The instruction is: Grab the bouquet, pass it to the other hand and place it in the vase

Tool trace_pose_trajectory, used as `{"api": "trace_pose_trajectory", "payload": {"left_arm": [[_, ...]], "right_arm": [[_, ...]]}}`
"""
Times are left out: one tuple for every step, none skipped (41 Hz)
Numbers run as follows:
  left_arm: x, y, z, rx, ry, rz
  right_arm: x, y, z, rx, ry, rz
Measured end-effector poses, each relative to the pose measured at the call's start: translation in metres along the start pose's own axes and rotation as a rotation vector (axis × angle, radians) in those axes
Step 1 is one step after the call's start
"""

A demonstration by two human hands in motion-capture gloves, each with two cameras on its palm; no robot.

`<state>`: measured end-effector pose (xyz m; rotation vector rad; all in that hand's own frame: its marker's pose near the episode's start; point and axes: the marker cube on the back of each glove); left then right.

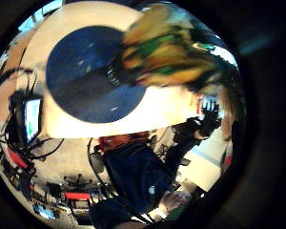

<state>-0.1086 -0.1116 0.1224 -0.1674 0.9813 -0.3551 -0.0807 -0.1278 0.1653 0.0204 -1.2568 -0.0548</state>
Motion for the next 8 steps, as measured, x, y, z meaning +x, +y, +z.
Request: {"api": "trace_pose_trajectory", "payload": {"left_arm": [[-0.01,0.004,0.001,-0.004,-0.02,-0.013],[-0.019,0.007,0.001,-0.003,-0.035,-0.024],[-0.026,0.01,0.0,0.001,-0.047,-0.032],[-0.032,0.012,-0.001,0.008,-0.056,-0.037],[-0.036,0.014,-0.002,0.017,-0.064,-0.039],[-0.038,0.015,-0.004,0.025,-0.069,-0.041],[-0.04,0.016,-0.005,0.031,-0.073,-0.041],[-0.041,0.017,-0.006,0.034,-0.075,-0.042]], "right_arm": [[0.006,0.0,-0.002,0.004,0.003,0.008],[0.012,-0.001,-0.004,0.006,0.007,0.019],[0.018,-0.001,-0.006,0.006,0.008,0.032],[0.023,-0.002,-0.007,0.005,0.006,0.043],[0.028,-0.002,-0.009,0.004,0.0,0.052],[0.031,-0.003,-0.01,0.002,-0.008,0.058],[0.034,-0.003,-0.011,0.0,-0.017,0.062],[0.035,-0.003,-0.012,-0.001,-0.024,0.064]]}}
